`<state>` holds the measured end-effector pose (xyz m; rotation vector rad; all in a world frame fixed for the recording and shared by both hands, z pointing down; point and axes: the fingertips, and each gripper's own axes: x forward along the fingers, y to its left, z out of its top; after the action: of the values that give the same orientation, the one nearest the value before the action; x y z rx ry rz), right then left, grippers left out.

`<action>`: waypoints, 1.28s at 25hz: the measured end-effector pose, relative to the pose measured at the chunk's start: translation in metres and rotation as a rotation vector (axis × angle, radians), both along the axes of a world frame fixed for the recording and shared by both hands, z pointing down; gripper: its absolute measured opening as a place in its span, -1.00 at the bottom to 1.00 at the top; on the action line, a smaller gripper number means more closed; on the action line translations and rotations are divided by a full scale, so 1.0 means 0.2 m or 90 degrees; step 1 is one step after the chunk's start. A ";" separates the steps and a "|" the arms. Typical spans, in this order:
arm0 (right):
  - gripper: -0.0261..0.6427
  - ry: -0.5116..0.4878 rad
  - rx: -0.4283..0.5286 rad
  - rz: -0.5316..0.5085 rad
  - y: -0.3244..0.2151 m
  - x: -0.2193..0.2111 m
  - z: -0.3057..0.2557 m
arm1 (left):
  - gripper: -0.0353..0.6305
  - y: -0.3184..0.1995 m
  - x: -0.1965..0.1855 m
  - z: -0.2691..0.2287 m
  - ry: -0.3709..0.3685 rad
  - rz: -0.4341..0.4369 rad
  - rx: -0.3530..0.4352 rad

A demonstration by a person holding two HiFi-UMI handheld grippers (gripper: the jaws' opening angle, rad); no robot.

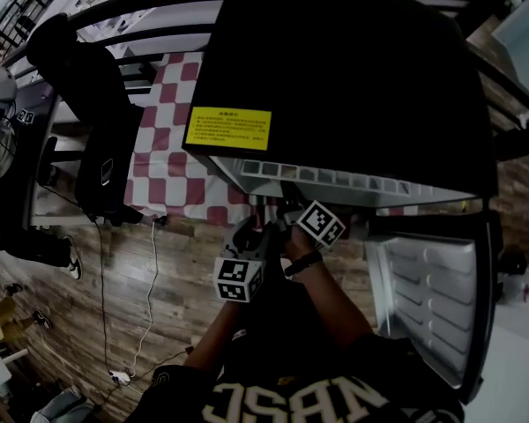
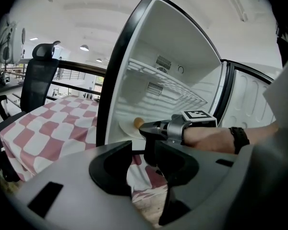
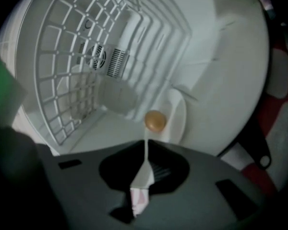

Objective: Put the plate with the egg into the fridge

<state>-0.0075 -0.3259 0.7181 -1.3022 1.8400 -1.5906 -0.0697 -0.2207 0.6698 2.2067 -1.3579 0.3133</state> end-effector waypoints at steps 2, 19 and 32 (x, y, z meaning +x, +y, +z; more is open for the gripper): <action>-0.81 -0.003 0.001 0.000 0.00 0.00 -0.01 | -0.40 -0.01 -0.01 -0.01 -0.001 0.004 0.005; -0.81 0.370 0.193 -0.135 0.43 0.29 -0.49 | -0.51 0.10 0.03 -0.40 0.002 0.027 0.096; -0.81 0.631 0.377 -0.179 0.84 0.43 -1.02 | -0.71 0.26 0.15 -0.74 0.012 0.056 0.178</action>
<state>0.0791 -0.1573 0.5151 -1.7000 2.8451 -0.3190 -0.0390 -0.1688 0.5223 2.4956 -1.3670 0.1403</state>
